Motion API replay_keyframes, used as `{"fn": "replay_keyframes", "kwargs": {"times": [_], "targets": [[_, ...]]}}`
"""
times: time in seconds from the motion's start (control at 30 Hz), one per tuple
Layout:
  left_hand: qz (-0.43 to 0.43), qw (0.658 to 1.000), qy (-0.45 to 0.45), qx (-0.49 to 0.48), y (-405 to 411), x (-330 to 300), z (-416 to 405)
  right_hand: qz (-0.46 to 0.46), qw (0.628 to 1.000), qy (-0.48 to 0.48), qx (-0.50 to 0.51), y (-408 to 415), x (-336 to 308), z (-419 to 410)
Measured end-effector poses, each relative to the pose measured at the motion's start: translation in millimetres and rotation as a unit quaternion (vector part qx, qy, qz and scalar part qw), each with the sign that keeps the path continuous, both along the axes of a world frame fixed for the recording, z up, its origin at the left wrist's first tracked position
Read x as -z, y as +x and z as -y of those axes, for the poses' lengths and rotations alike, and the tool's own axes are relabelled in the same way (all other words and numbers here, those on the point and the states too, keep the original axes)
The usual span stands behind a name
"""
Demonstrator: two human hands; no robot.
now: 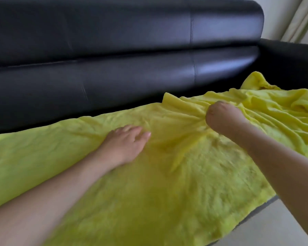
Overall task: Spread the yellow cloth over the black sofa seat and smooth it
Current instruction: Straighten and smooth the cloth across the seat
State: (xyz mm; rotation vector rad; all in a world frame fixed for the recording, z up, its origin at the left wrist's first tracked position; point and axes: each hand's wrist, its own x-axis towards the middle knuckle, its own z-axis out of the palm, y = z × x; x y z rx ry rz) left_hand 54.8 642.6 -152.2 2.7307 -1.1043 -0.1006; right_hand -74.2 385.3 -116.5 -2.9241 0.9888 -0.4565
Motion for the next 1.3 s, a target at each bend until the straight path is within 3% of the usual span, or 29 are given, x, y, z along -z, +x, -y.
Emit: {"fn": "replay_keyframes", "kwargs": {"times": [0.07, 0.1, 0.2, 0.27, 0.3, 0.47, 0.57, 0.63, 0.73, 0.87, 1.0, 1.1, 1.17, 1.3], "targets": [[-0.004, 0.996, -0.069, -0.063, 43, -13, 4, 0.09, 0.995, 0.02, -0.047, 41, -12, -15], [-0.006, 0.994, -0.06, -0.094, 62, -16, 6, 0.094, 0.992, 0.047, -0.066, 58, -15, -21], [-0.037, 0.994, 0.036, -0.093, 108, -6, 10, -0.06, 0.986, 0.125, -0.09, 121, -4, -31], [-0.03, 0.994, 0.07, -0.078, 114, 8, 14, -0.207, 0.969, 0.115, -0.064, 147, 19, -32], [-0.018, 0.995, 0.069, -0.076, 115, 12, 16, -0.236, 0.966, 0.099, -0.045, 154, 30, -29], [0.156, 0.979, -0.022, -0.126, 119, 0, -3, -0.235, 0.968, 0.068, 0.063, 168, 36, 14], [0.091, 0.984, 0.0, -0.151, 121, 3, -16, -0.23, 0.969, -0.002, 0.09, 182, 30, 2], [0.026, 0.99, 0.034, -0.135, 123, 12, -12, -0.186, 0.981, -0.042, 0.028, 191, 31, -31], [-0.003, 0.991, 0.026, -0.13, 139, 12, -10, -0.184, 0.975, 0.042, -0.119, 198, 41, -79], [0.098, 0.974, 0.062, -0.195, 156, 1, -32, -0.192, 0.972, 0.077, -0.115, 199, 53, -75], [0.161, 0.977, 0.035, -0.133, 163, 0, -35, -0.188, 0.973, 0.072, -0.113, 197, 53, -73], [0.216, 0.967, -0.002, -0.138, 167, 7, -36, -0.181, 0.979, 0.053, -0.077, 194, 44, -84], [0.193, 0.97, -0.006, -0.149, 167, 12, -37, -0.131, 0.989, -0.016, -0.069, 183, 33, -101], [0.248, 0.962, -0.06, -0.1, 142, -2, -32, 0.171, 0.97, -0.095, -0.146, 119, 17, -145]]}}
